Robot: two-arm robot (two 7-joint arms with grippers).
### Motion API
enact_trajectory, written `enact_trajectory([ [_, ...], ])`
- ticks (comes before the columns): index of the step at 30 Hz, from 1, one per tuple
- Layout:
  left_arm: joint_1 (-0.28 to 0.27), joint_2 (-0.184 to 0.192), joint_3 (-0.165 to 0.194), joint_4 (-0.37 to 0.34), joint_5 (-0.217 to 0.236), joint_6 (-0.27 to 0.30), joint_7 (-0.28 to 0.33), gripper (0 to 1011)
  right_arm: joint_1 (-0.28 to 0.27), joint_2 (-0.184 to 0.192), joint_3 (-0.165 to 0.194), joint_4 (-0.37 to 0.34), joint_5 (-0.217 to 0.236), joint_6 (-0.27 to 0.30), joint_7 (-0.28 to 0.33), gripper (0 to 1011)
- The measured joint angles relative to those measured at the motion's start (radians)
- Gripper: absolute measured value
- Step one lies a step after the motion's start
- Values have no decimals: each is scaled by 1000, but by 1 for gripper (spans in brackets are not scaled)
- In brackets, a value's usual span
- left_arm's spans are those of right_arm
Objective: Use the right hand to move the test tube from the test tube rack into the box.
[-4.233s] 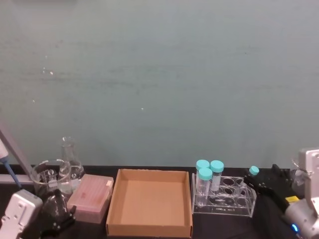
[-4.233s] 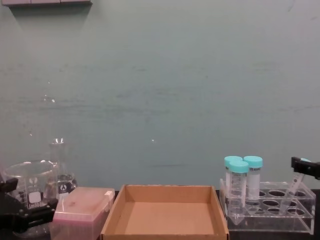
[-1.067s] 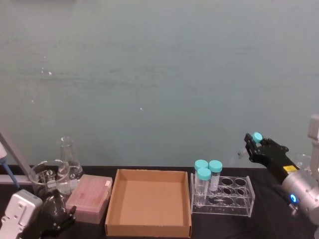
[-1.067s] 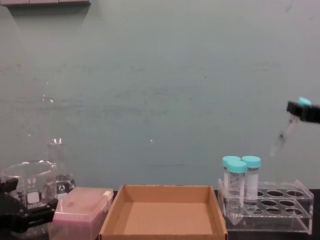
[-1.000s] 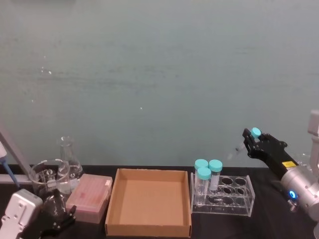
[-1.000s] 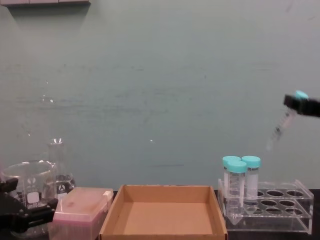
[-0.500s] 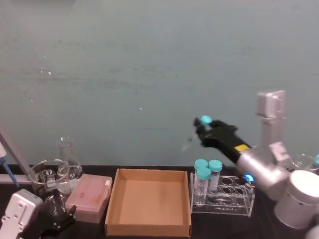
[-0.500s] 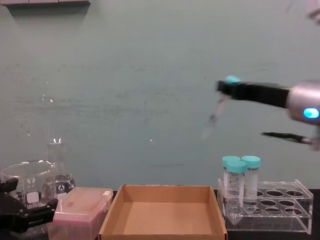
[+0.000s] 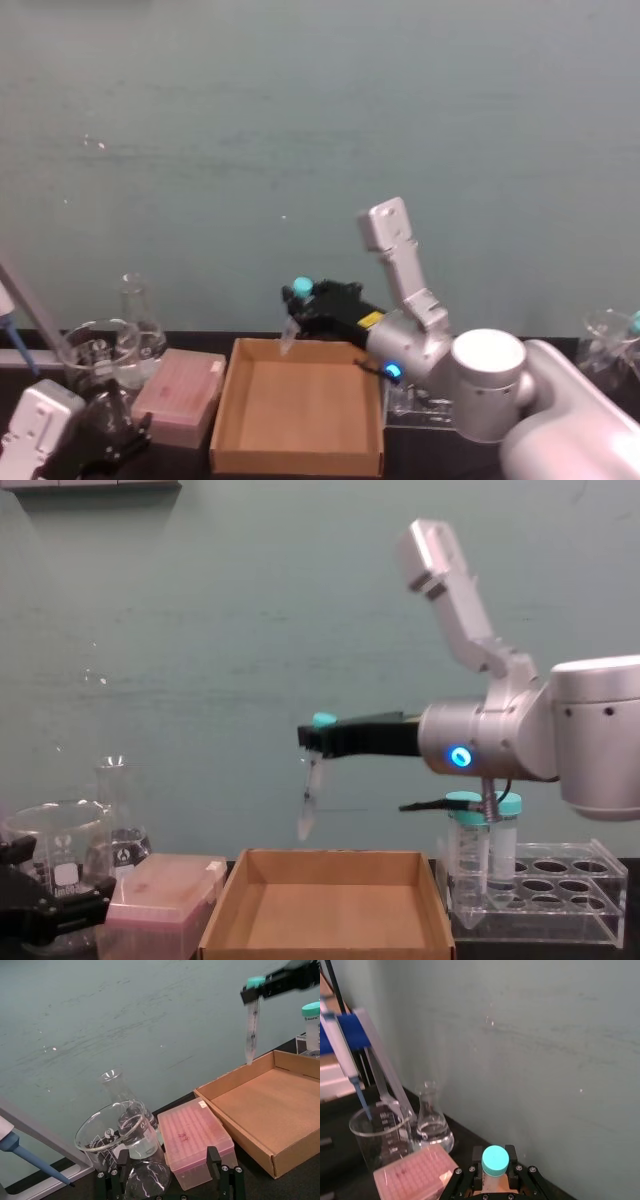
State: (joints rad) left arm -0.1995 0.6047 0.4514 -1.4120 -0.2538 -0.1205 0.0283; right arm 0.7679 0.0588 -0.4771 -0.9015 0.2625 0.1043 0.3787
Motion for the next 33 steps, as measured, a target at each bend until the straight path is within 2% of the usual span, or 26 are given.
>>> enact_trajectory([
  [8, 0, 0, 0, 0, 0, 0, 0, 1000, 36, -40, -20, 100, -56, -4, -28, 268],
  [17, 0, 0, 0, 0, 0, 0, 0, 1000, 34, -37, -19, 91, -52, -5, -27, 272],
  [18, 0, 0, 0, 0, 0, 0, 0, 1000, 33, -37, -18, 91, -52, -5, -27, 324],
  [21, 0, 0, 0, 0, 0, 0, 0, 1000, 32, -36, -18, 89, -51, -5, -27, 380],
  [22, 0, 0, 0, 0, 0, 0, 0, 1000, 32, -36, -18, 88, -51, -5, -27, 442],
  [23, 0, 0, 0, 0, 0, 0, 0, 1000, 32, -36, -18, 88, -51, -5, -27, 453],
  [24, 0, 0, 0, 0, 0, 0, 0, 1000, 31, -36, -17, 87, -50, -5, -27, 523],
  [25, 0, 0, 0, 0, 0, 0, 0, 1000, 31, -36, -17, 87, -50, -5, -27, 523],
  [33, 0, 0, 0, 0, 0, 0, 0, 1000, 30, -35, -17, 84, -48, -5, -27, 780],
])
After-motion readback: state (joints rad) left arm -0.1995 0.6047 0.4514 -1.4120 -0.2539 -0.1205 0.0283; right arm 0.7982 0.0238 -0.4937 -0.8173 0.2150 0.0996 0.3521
